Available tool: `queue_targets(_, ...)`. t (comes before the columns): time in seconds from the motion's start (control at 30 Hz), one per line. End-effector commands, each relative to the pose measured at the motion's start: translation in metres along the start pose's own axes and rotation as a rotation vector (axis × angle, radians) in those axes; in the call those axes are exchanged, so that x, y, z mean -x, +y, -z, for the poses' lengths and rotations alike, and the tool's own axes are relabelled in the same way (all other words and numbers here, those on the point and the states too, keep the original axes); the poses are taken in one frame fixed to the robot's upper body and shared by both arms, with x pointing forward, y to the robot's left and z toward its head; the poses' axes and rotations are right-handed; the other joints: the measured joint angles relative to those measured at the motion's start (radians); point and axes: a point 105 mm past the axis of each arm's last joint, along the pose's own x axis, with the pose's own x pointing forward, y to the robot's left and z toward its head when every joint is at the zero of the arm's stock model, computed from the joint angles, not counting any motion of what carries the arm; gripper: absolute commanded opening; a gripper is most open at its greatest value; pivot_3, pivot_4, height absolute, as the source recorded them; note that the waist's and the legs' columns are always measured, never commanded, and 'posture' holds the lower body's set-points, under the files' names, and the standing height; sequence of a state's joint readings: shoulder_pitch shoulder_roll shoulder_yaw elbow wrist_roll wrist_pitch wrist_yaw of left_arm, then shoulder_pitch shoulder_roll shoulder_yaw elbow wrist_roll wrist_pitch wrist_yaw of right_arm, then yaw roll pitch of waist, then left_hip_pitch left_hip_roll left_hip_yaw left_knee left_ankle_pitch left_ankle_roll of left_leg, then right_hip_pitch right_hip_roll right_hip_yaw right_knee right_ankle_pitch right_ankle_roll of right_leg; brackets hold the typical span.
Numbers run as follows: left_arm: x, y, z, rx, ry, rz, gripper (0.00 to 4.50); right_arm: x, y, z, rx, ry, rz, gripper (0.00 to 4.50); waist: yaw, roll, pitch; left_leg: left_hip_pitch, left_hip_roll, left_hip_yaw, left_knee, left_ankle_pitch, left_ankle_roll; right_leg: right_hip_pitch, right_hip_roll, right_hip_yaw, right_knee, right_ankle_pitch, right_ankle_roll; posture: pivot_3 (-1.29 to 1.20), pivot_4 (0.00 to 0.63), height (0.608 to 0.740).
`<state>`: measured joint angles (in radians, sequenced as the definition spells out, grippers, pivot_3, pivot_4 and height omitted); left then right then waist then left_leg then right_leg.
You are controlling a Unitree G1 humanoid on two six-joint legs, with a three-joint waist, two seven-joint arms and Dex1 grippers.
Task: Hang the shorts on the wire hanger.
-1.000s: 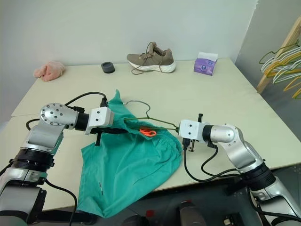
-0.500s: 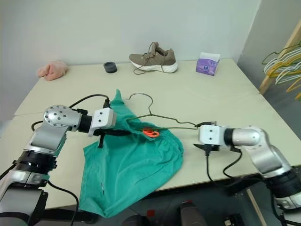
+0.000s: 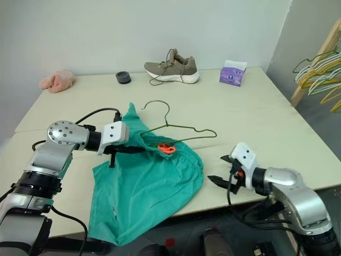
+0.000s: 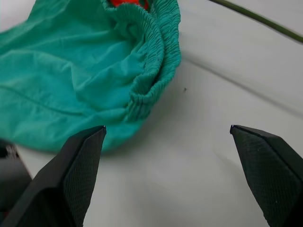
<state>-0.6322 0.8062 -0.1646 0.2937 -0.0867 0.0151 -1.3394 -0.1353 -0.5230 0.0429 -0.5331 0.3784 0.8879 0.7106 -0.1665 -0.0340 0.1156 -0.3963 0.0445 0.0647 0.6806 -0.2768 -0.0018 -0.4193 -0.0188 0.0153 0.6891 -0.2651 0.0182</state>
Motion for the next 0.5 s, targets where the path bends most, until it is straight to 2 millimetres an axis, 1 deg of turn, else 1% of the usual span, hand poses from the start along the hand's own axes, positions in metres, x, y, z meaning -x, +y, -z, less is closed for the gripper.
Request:
queue_targets(0.03, 0.008, 0.012, -0.013, -0.046, -0.027, -0.053, 0.00, -0.015, 0.006, -0.003, -0.039, -0.017, 0.026, 4.48, 0.000, 0.000, 0.000, 0.000, 0.000, 0.000, 0.000, 0.000, 0.000, 0.000, 0.000, 0.000, 0.000, 0.000, 0.000, -0.20, 0.081, 0.740)
queue_targets(0.1, 0.008, 0.012, -0.014, -0.048, -0.030, -0.054, 0.00, -0.025, 0.007, 0.000, -0.063, -0.012, 0.043, 4.48, 0.000, -0.001, 0.000, 0.000, 0.000, 0.000, 0.000, 0.000, 0.000, 0.000, 0.000, 0.000, 0.000, 0.000, 0.000, -0.19, 0.079, 0.740)
queue_targets(0.2, 0.008, 0.012, -0.015, -0.050, -0.035, -0.062, 0.00, -0.035, 0.006, 0.004, -0.089, 0.003, 0.062, 4.48, 0.000, -0.001, 0.000, 0.000, 0.000, 0.000, 0.000, 0.000, 0.000, 0.000, 0.000, 0.000, 0.000, 0.000, 0.000, -0.18, 0.077, 0.740)
queue_targets(0.23, 0.008, 0.012, -0.015, -0.051, -0.037, -0.067, 0.00, -0.038, 0.006, 0.004, -0.108, 0.002, 0.069, 4.31, 0.000, -0.001, 0.000, -0.001, 0.000, 0.000, 0.000, 0.000, 0.000, 0.000, 0.000, 0.000, 0.000, 0.000, 0.000, -0.18, 0.076, 0.740)
queue_targets(0.3, 0.009, 0.013, -0.015, -0.050, -0.040, -0.078, 0.00, -0.043, 0.006, 0.005, -0.130, 0.012, 0.078, 3.89, 0.000, -0.001, -0.001, -0.001, 0.000, 0.000, 0.000, 0.000, 0.000, 0.000, 0.000, 0.000, 0.000, 0.000, 0.000, -0.18, 0.075, 0.740)
queue_targets(0.43, 0.010, 0.012, -0.015, -0.049, -0.042, -0.091, 0.00, -0.048, 0.003, 0.006, -0.139, 0.013, 0.113, 2.50, 0.001, -0.001, -0.001, -0.001, 0.000, 0.000, 0.000, 0.000, 0.000, 0.000, 0.000, 0.000, 0.000, 0.000, 0.000, -0.18, 0.074, 0.740)
queue_targets(0.47, 0.010, 0.013, -0.015, -0.048, -0.044, -0.096, 0.00, -0.048, 0.000, 0.006, -0.132, 0.013, 0.131, 2.12, 0.001, -0.001, -0.001, -0.001, 0.000, 0.000, 0.000, 0.000, 0.000, 0.000, 0.000, 0.000, 0.000, 0.000, 0.000, -0.17, 0.074, 0.740)
queue_targets(0.5, 0.010, 0.013, -0.015, -0.047, -0.047, -0.099, 0.00, -0.048, -0.003, 0.006, -0.114, 0.011, 0.150, 1.84, 0.001, -0.001, -0.001, -0.001, 0.000, 0.000, 0.000, 0.000, 0.000, 0.000, 0.000, 0.000, 0.000, 0.000, 0.000, -0.17, 0.074, 0.740)
